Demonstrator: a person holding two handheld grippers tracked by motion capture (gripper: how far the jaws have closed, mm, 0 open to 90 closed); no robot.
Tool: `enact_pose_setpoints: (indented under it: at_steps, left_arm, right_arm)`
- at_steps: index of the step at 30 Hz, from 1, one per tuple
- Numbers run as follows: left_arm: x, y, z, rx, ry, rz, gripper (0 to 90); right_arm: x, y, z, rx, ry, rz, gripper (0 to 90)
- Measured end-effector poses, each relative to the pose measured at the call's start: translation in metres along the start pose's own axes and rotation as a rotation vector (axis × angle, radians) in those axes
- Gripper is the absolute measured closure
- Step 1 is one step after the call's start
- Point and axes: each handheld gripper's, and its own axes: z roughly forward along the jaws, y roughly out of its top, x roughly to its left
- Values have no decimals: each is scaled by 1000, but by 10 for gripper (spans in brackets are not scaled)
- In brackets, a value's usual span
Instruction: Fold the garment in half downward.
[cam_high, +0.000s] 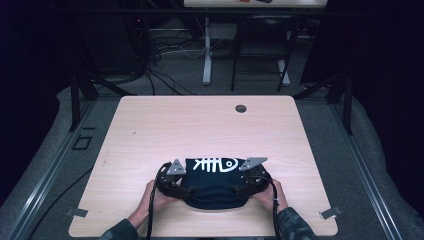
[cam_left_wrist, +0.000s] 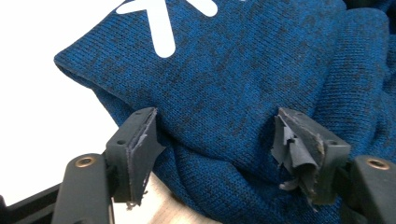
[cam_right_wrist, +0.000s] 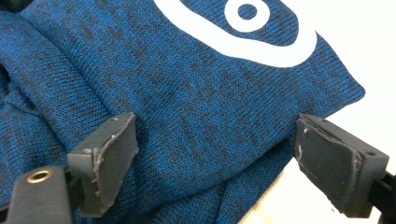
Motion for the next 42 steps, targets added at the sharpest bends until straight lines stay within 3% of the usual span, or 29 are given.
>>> enact_pose_setpoints:
  at_steps: [4, 11, 18, 26, 34, 42]
  left_arm:
    - [1, 1, -4, -24, 15, -3, 169]
    - [6, 5, -28, -80, 60, -28, 122]
    - [15, -3, -46, -83, 112, -61, 79]
    - [28, -31, -64, -56, 176, -125, 55]
    - [38, -57, -71, -50, 213, -189, 37]
    - [49, -68, -63, -30, 193, -239, 14]
  right_arm:
    - [4, 2, -4, -26, -15, -6, 127]
    - [12, 8, -20, -73, -24, -22, 114]
    - [11, 5, -41, -101, -49, 3, 114]
    - [-7, -21, -61, -87, -114, 82, 120]
    - [-18, -49, -66, -69, -166, 151, 125]
    - [-21, -59, -55, -14, -176, 154, 125]
